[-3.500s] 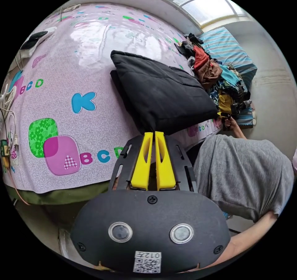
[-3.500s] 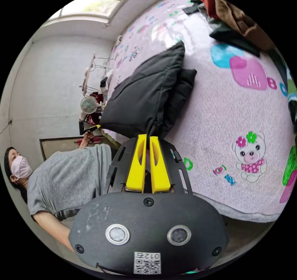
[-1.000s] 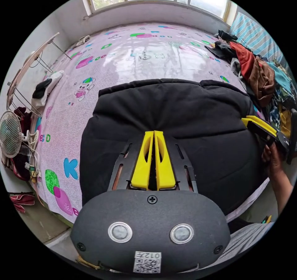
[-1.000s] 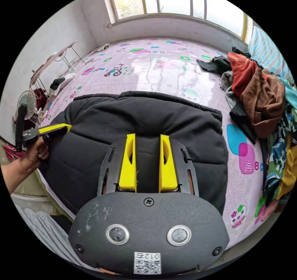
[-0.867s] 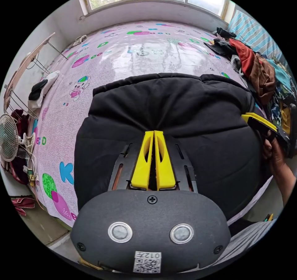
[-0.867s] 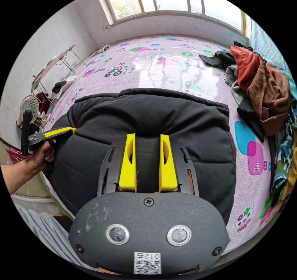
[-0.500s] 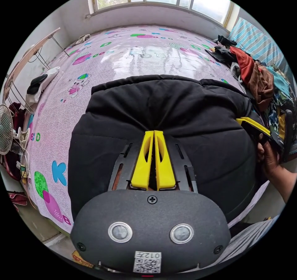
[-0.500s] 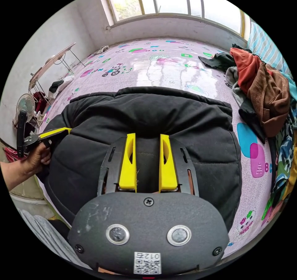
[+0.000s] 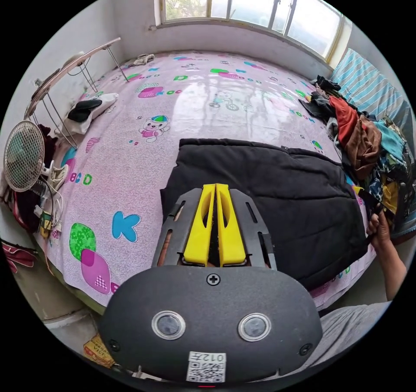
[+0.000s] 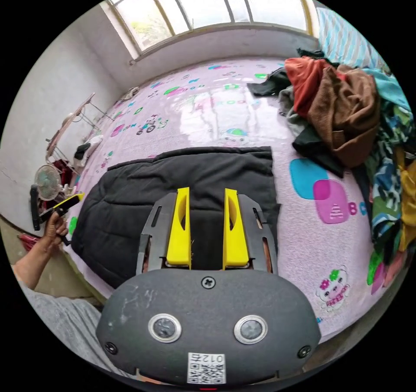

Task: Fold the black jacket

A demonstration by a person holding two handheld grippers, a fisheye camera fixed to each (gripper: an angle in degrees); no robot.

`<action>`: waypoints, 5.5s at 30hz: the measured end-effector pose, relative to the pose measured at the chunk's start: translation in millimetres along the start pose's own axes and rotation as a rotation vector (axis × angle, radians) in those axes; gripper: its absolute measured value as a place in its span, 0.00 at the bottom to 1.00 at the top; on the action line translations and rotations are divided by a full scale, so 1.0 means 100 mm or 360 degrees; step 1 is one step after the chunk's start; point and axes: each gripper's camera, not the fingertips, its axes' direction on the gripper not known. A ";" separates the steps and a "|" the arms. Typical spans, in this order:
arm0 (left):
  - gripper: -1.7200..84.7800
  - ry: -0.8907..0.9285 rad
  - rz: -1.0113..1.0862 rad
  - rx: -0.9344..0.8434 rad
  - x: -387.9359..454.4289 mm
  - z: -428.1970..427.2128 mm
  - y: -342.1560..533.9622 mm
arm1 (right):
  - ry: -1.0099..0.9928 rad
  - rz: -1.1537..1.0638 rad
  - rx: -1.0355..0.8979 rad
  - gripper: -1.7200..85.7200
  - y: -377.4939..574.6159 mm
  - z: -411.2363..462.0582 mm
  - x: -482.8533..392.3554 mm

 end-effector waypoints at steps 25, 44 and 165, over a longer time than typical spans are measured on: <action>0.02 0.0039 -0.0118 -0.0118 -0.34 0.25 0.11 | -0.0033 0.0023 -0.0226 0.16 0.02 1.09 -0.19; 0.02 -0.0052 0.0204 -0.0348 -0.49 0.13 0.92 | 0.0128 -0.0438 -0.0710 0.13 0.35 1.36 -1.71; 0.02 0.0475 0.0276 -0.0407 1.47 0.00 -0.60 | -0.1167 0.0480 -0.0546 0.06 -2.99 -0.14 0.31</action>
